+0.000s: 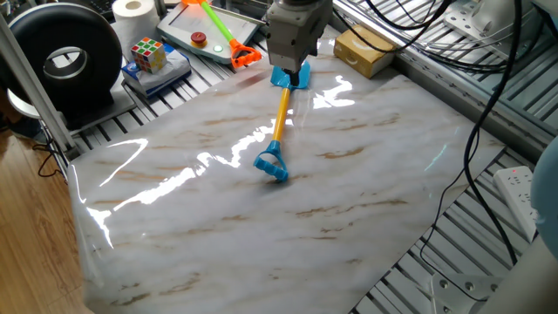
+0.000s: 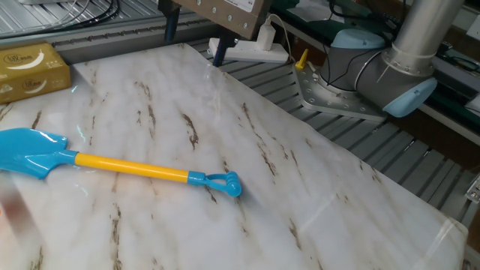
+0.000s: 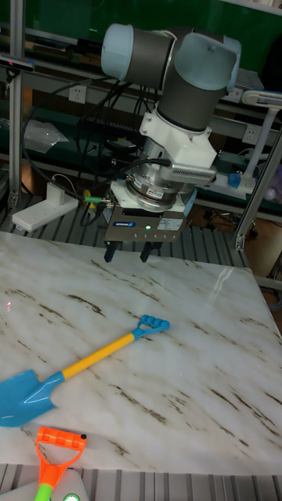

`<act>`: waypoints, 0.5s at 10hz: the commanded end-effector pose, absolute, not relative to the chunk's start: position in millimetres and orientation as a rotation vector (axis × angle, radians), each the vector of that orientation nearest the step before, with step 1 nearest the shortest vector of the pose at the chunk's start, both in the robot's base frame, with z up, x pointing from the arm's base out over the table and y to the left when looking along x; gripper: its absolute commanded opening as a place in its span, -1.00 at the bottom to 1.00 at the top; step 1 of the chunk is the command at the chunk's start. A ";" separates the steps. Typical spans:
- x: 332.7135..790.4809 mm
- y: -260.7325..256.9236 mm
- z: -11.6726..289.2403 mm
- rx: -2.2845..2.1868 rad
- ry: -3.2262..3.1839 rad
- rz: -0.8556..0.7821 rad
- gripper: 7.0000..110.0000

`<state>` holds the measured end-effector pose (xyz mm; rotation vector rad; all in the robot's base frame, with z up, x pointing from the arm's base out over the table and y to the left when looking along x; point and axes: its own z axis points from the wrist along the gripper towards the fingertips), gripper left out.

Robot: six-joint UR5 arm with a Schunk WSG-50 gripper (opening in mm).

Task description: Use a shovel to scoop up an object

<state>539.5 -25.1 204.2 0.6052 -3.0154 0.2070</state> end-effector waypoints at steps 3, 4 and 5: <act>576.4 -6.2 199.6 1.039 -3.054 0.154 -1.00; 576.2 5.7 199.1 1.119 -3.045 0.080 -1.00; 569.4 5.2 199.9 1.198 -2.987 0.069 -1.00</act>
